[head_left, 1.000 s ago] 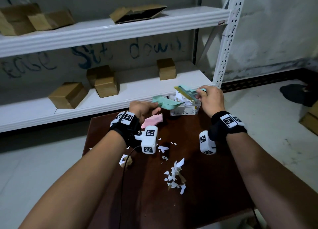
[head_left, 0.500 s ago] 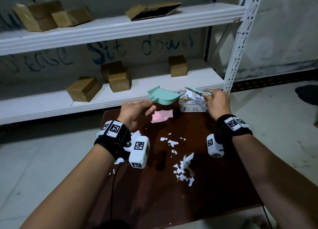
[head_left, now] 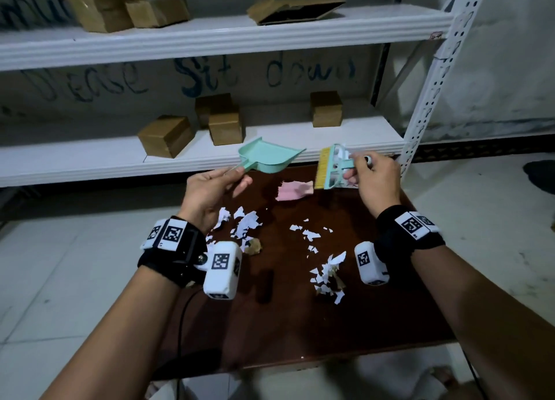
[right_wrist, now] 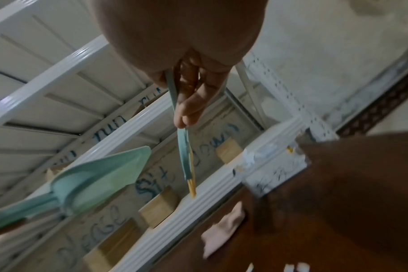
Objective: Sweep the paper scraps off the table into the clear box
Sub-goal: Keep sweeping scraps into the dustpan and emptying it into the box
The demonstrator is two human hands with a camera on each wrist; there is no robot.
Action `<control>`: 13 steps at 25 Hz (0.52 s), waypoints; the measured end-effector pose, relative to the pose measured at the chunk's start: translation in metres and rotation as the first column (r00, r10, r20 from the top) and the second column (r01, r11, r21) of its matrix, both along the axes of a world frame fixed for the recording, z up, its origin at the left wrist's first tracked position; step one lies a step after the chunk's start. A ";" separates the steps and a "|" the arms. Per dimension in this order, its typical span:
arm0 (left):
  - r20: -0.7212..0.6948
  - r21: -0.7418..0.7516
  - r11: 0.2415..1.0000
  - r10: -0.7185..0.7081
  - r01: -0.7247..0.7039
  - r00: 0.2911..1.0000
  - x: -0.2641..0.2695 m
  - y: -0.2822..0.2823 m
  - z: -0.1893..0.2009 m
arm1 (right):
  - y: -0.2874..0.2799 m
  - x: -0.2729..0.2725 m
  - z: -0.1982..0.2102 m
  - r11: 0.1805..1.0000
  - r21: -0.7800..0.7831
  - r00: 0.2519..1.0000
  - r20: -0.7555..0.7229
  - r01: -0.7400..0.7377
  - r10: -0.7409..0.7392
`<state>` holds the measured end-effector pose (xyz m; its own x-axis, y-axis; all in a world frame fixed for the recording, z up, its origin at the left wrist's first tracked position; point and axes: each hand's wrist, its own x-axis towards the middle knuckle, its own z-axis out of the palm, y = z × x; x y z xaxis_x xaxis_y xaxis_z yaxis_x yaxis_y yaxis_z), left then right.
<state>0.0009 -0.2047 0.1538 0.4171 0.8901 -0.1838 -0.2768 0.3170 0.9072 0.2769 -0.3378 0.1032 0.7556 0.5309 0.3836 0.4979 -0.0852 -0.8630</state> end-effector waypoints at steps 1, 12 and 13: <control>0.004 0.003 1.000 0.018 -0.018 1.000 -0.009 0.002 0.003 | 0.002 -0.013 -0.003 0.998 0.035 0.992 -0.111 -0.050 0.054; -0.019 0.017 0.985 0.171 -0.171 0.985 -0.094 0.020 0.009 | 0.062 -0.175 -0.027 0.856 0.141 0.636 -0.612 -0.498 0.471; -0.006 0.014 0.985 0.173 -0.172 0.985 -0.099 0.022 0.011 | 0.069 -0.189 -0.032 0.838 0.140 0.609 -0.626 -0.527 0.487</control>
<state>-0.0977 -0.1830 0.1645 0.2558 0.9510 -0.1737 -0.3201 0.2529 0.9130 0.0875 -0.2686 0.0716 0.4079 0.9070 -0.1050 -0.1639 -0.0404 -0.9857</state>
